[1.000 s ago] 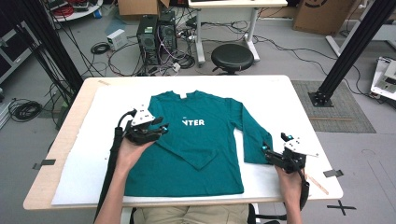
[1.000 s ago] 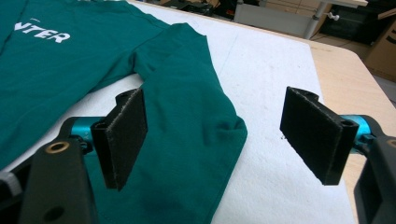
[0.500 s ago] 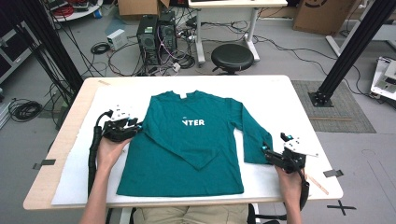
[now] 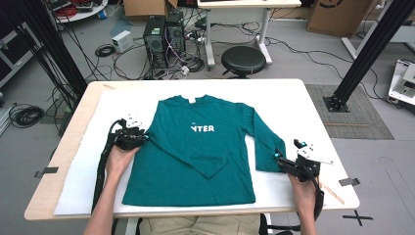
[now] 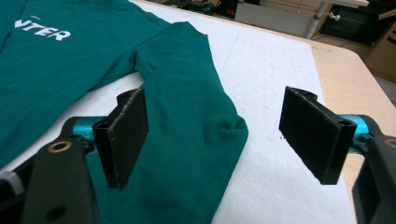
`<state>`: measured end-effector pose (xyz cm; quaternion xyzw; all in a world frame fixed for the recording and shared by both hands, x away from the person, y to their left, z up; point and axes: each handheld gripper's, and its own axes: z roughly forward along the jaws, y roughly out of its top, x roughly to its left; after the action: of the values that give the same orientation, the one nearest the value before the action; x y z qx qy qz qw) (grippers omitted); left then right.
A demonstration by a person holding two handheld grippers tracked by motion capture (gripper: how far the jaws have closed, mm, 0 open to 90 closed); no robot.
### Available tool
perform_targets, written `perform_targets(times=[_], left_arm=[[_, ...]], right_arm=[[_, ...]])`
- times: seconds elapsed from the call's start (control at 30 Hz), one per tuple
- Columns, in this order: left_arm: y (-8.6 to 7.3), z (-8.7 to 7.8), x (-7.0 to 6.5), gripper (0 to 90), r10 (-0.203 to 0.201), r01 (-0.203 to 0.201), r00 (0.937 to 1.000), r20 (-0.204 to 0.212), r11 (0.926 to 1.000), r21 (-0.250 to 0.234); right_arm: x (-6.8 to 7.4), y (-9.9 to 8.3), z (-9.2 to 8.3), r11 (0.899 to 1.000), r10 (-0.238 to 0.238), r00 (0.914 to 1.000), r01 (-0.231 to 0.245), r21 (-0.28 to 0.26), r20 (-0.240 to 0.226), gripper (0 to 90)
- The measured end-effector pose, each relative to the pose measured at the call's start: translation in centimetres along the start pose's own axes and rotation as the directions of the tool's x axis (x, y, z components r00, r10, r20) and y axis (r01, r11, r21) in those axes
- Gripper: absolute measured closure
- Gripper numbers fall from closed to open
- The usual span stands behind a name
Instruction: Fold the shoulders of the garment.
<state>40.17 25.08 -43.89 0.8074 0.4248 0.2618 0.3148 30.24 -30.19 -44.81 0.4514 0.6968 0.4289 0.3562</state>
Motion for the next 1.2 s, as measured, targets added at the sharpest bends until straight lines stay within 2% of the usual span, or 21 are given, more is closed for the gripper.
perform_targets(times=[0.03, 0.2, 0.3, 0.37, 0.47, 0.53, 0.6, 0.63, 0.67, 0.7, 0.83, 0.9, 0.97, 1.07, 1.17, 1.2], left_arm=[[0.0, 0.0, 0.1, 76.4, -0.006, 0.006, 0.9999, -0.015, 1.0, 0.004], [-0.2, 0.0, 0.8, 77.8, -0.043, 0.043, 0.9982, -0.043, 0.9991, -0.002], [-0.3, -0.2, 1.2, 77.3, -0.069, 0.068, 0.9976, -0.013, 0.9974, -0.021], [-0.2, -0.6, 1.2, 77.1, -0.075, 0.076, 0.9971, 0.014, 0.9954, -0.059], [-0.1, -0.9, 1.2, 74.8, -0.091, 0.098, 0.9928, 0.079, 0.9908, -0.093], [-0.2, -0.5, 1.1, 74.3, -0.085, 0.091, 0.9923, 0.09, 0.9939, -0.063], [-0.5, 0.0, 1.2, 75.7, -0.079, 0.08, 0.9947, 0.066, 0.9967, -0.012], [-0.7, 0.2, 1.3, 75.7, -0.09, 0.091, 0.9933, 0.072, 0.9958, -0.008], [-0.8, 0.2, 1.5, 79.1, -0.103, 0.105, 0.9908, 0.088, 0.9943, -0.02], [-0.7, 0.1, 1.5, 85.3, -0.097, 0.098, 0.9918, 0.084, 0.995, -0.016], [-0.8, 0.0, 1.9, 86.7, -0.108, 0.11, 0.9928, 0.052, 0.9938, -0.02], [-0.9, 0.2, 2.1, 86.7, -0.128, 0.129, 0.9907, 0.045, 0.9914, -0.023], [-0.9, 0.2, 2.0, 86.7, -0.127, 0.128, 0.9909, 0.043, 0.9914, -0.025], [-0.8, -0.2, 1.9, 83.5, -0.116, 0.118, 0.9919, 0.051, 0.9924, -0.035], [-0.6, -1.4, 1.8, 69.4, -0.103, 0.111, 0.9908, 0.088, 0.9891, -0.096], [-0.5, -1.9, 1.7, 58.7, -0.099, 0.11, 0.9908, 0.093, 0.9869, -0.119]], right_arm=[[0.0, 0.0, 0.0, 1.0, -0.001, 1.0, 0.001, 0.0, 0.001, 24.2], [-0.1, 0.0, 0.0, 1.0, -0.01, 1.0, 0.01, -0.003, 0.001, 24.2], [-0.1, 0.0, 0.0, 1.0, -0.009, 1.0, 0.009, -0.003, 0.0, 24.2], [0.0, 0.0, 0.0, 1.0, -0.007, 1.0, 0.007, -0.004, 0.002, 24.2], [0.0, 0.0, 0.0, 1.0, -0.008, 1.0, 0.008, -0.003, 0.002, 24.2], [0.0, 0.0, 0.0, 1.0, -0.007, 1.0, 0.007, 0.001, 0.003, 24.2], [0.0, 0.0, 0.0, 1.0, -0.008, 1.0, 0.008, 0.0, 0.003, 24.1], [0.0, 0.0, 0.0, 1.0, -0.008, 1.0, 0.008, 0.0, 0.003, 24.1], [0.0, 0.0, 0.0, 1.0, -0.007, 1.0, 0.007, -0.001, 0.002, 24.2], [0.0, 0.0, 0.0, 1.0, -0.005, 1.0, 0.005, -0.001, 0.002, 24.2], [0.0, 0.0, 0.0, 1.0, -0.006, 1.0, 0.006, -0.001, 0.0, 24.2], [0.0, 0.0, 0.0, 1.0, -0.005, 1.0, 0.005, -0.002, 0.001, 24.2], [0.0, 0.0, 0.0, 1.0, -0.001, 1.0, 0.001, 0.0, -0.001, 24.2], [-0.1, 0.0, 0.0, 1.0, -0.009, 1.0, 0.009, -0.004, 0.0, 24.1], [0.0, 0.0, 0.0, 1.0, -0.007, 1.0, 0.007, -0.003, 0.0, 24.1], [0.0, 0.0, 0.0, 1.0, -0.008, 1.0, 0.008, -0.002, 0.001, 24.2]])
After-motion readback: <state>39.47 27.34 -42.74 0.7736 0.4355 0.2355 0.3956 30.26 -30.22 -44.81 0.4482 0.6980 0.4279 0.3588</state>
